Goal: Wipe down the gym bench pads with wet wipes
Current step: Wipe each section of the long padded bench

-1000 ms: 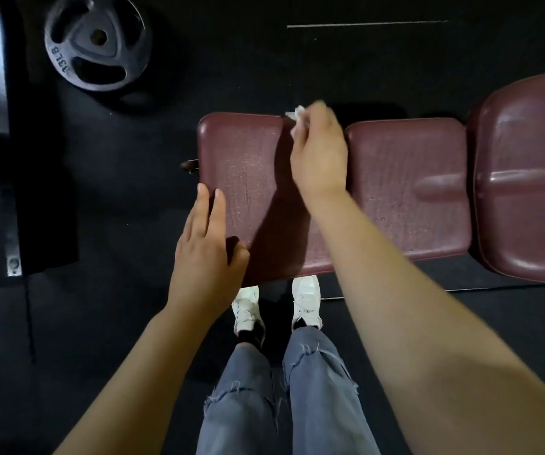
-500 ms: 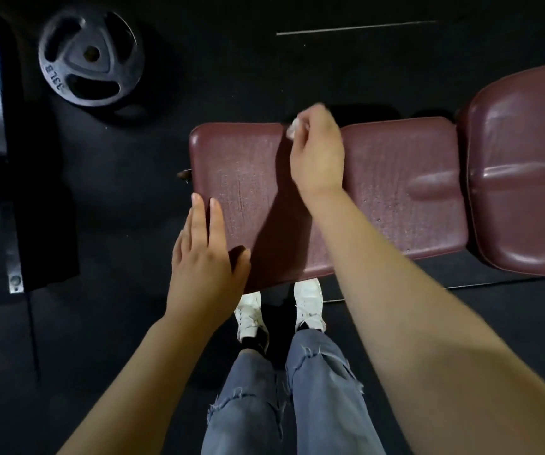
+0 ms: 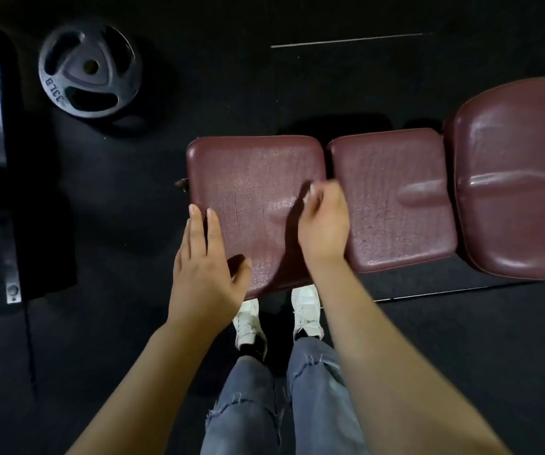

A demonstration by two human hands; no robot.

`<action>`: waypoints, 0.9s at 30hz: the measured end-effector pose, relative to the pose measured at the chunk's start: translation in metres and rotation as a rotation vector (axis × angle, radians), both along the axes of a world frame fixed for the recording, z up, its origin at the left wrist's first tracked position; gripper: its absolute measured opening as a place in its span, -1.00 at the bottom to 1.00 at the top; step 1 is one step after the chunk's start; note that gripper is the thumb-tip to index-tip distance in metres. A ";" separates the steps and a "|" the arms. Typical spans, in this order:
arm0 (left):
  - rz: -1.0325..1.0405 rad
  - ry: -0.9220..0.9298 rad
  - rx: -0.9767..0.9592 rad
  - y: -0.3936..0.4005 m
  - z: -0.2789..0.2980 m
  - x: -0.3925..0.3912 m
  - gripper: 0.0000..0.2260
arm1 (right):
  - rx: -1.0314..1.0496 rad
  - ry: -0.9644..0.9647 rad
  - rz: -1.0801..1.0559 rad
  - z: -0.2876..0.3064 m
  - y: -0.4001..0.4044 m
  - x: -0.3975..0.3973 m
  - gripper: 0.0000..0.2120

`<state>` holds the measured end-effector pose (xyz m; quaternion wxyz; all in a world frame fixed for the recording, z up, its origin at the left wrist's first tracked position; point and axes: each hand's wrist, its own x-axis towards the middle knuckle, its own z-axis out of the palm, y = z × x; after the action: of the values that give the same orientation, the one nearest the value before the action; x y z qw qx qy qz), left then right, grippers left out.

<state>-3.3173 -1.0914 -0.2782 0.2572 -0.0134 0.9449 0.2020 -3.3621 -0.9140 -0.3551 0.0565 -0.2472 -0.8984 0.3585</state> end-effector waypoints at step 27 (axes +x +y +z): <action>-0.113 -0.184 -0.005 -0.019 0.030 -0.020 -0.31 | -0.113 -0.574 0.125 0.054 0.032 0.112 -0.94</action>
<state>-3.3376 -1.1103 -0.2480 0.3538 0.0209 0.9170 0.1829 -3.2500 -0.8821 -0.3009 -0.2360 -0.2856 -0.8697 0.3261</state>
